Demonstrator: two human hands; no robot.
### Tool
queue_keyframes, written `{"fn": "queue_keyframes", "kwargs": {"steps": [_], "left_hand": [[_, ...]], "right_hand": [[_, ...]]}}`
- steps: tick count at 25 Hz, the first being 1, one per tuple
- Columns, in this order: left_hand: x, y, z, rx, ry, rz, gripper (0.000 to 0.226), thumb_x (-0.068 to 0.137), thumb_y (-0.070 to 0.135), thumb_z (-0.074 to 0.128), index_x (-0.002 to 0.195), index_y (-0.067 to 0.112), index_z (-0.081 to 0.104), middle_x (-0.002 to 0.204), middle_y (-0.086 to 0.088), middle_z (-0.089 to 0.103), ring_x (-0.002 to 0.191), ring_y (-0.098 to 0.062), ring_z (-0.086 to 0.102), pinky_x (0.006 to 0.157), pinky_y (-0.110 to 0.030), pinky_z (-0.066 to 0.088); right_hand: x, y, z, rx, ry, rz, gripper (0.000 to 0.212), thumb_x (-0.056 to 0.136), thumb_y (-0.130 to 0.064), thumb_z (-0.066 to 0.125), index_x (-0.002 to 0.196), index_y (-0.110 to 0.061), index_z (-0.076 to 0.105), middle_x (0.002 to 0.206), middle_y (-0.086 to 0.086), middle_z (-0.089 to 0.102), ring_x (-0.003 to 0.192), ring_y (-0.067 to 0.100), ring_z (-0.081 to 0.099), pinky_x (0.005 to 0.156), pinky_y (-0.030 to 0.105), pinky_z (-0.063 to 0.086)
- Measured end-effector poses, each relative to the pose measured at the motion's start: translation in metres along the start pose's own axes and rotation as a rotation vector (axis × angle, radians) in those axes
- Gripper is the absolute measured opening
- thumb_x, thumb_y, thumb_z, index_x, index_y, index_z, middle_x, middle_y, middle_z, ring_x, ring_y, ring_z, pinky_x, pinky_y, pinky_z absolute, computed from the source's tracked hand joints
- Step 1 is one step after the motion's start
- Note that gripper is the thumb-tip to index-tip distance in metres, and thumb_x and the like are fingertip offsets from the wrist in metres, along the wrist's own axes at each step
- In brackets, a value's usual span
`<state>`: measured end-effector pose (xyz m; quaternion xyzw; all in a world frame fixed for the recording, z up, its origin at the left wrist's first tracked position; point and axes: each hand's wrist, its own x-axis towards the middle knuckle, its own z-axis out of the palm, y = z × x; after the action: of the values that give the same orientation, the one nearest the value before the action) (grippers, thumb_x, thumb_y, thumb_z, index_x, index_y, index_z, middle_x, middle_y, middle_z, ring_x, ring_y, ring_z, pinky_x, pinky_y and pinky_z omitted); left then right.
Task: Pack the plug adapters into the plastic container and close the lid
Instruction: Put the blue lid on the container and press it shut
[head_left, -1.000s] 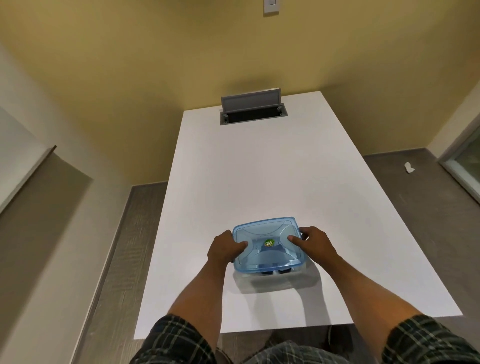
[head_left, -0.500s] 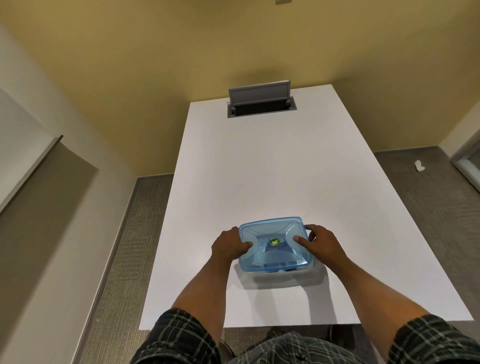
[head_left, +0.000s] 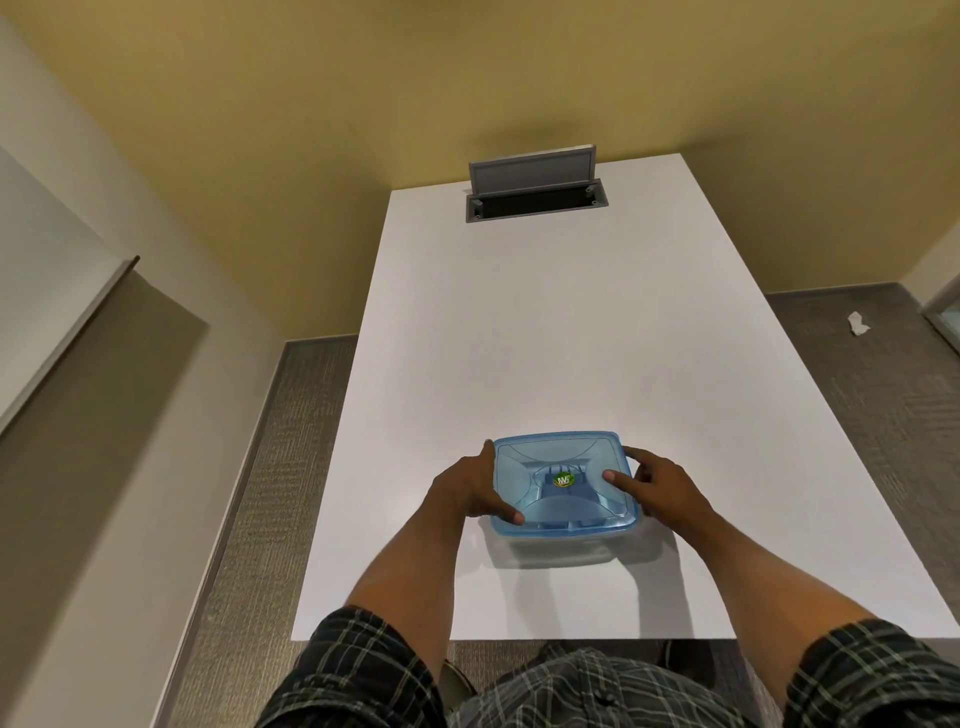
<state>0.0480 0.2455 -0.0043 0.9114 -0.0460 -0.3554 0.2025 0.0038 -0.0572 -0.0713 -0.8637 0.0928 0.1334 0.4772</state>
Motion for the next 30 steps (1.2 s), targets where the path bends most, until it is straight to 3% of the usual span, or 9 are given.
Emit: {"fn": "queue_keyframes", "kwargs": {"steps": [4, 6, 10, 16, 24, 30], "left_hand": [[-0.003, 0.005, 0.003, 0.052, -0.070, -0.020, 0.148, 0.062, 0.041, 0.095, 0.159, 0.010, -0.013, 0.151, -0.012, 0.048, 0.138, -0.031, 0.046, 0.110, -0.042, 0.044], [-0.005, 0.006, 0.004, 0.080, -0.070, -0.028, 0.150, 0.063, 0.040, 0.095, 0.158, 0.010, -0.017, 0.150, -0.014, 0.049, 0.138, -0.032, 0.046, 0.110, -0.043, 0.044], [-0.007, 0.011, 0.005, 0.130, -0.070, -0.060, 0.148, 0.066, 0.039, 0.093, 0.158, 0.009, -0.018, 0.149, -0.017, 0.048, 0.136, -0.033, 0.048, 0.109, -0.045, 0.045], [-0.006, 0.022, 0.005, 0.345, -0.052, -0.084, 0.152, 0.061, 0.054, 0.092, 0.158, -0.001, -0.013, 0.153, -0.017, 0.045, 0.138, -0.033, 0.048, 0.107, -0.041, 0.043], [0.001, 0.018, 0.001, 0.423, -0.005, -0.050, 0.157, 0.052, 0.062, 0.092, 0.158, -0.003, -0.002, 0.143, -0.015, 0.056, 0.129, -0.032, 0.057, 0.100, -0.039, 0.048], [0.001, 0.020, -0.001, 0.430, -0.025, -0.063, 0.159, 0.053, 0.061, 0.092, 0.158, -0.002, -0.009, 0.147, -0.016, 0.052, 0.134, -0.032, 0.053, 0.106, -0.041, 0.046]], "right_hand": [[-0.001, -0.001, -0.002, -0.066, -0.057, 0.015, 0.074, 0.084, -0.059, 0.069, 0.149, -0.042, 0.038, 0.073, 0.003, 0.068, 0.055, 0.008, 0.064, 0.056, 0.023, 0.048], [-0.001, -0.001, -0.002, -0.080, -0.090, 0.011, 0.080, 0.085, -0.058, 0.069, 0.152, -0.049, 0.026, 0.077, 0.007, 0.069, 0.053, 0.009, 0.066, 0.053, 0.021, 0.048], [-0.002, -0.001, -0.003, -0.081, -0.102, 0.026, 0.079, 0.085, -0.061, 0.067, 0.151, -0.055, 0.024, 0.077, 0.009, 0.069, 0.054, 0.013, 0.068, 0.048, 0.018, 0.048], [0.004, -0.004, -0.005, -0.202, -0.124, -0.002, 0.079, 0.086, -0.063, 0.063, 0.154, -0.049, 0.023, 0.072, 0.003, 0.067, 0.054, 0.011, 0.066, 0.058, 0.022, 0.050], [0.007, -0.002, -0.006, -0.228, -0.135, -0.008, 0.081, 0.086, -0.063, 0.063, 0.155, -0.046, 0.023, 0.071, 0.001, 0.066, 0.052, 0.010, 0.066, 0.055, 0.018, 0.050], [0.008, -0.002, -0.007, -0.256, -0.125, -0.026, 0.083, 0.085, -0.065, 0.063, 0.155, -0.044, 0.024, 0.070, 0.001, 0.066, 0.055, 0.016, 0.068, 0.053, 0.021, 0.053]]}}
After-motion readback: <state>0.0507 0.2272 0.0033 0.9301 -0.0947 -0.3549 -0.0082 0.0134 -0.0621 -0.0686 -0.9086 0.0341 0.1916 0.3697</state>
